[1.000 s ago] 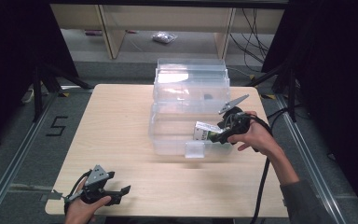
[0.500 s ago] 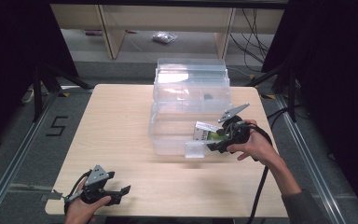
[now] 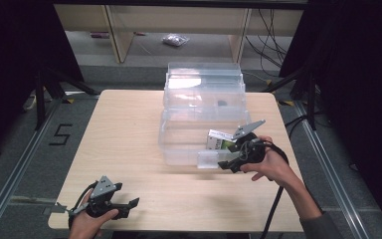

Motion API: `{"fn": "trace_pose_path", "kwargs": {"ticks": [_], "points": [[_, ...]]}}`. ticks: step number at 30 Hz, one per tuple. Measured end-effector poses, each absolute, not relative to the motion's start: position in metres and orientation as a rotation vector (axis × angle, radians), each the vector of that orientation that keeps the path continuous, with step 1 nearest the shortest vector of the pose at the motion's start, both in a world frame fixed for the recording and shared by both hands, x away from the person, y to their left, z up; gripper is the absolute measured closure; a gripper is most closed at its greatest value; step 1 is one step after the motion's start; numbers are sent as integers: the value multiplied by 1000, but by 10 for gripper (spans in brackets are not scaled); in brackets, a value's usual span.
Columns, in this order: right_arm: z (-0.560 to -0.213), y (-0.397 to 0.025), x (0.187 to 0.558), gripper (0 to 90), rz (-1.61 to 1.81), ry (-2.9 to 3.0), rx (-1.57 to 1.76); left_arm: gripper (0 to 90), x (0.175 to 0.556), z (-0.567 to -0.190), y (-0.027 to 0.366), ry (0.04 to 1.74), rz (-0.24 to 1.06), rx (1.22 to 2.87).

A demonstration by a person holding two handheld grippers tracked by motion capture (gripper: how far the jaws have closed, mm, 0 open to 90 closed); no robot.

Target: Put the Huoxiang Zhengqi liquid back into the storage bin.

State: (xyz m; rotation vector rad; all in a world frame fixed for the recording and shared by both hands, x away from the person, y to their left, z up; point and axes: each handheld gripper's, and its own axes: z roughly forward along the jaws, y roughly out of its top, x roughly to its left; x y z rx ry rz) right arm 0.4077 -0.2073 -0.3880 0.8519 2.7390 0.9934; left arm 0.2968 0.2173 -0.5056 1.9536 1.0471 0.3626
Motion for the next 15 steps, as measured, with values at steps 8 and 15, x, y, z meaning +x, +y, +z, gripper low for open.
{"fn": "trace_pose_path", "kwargs": {"ticks": [8,15], "points": [[-395,-206,397,266,994,2732,880,150,297,-506,217,1044,360,1952],[-396,-200,390,248,996,2740,833,151,297,-506,217,1046,361,1950]]}}
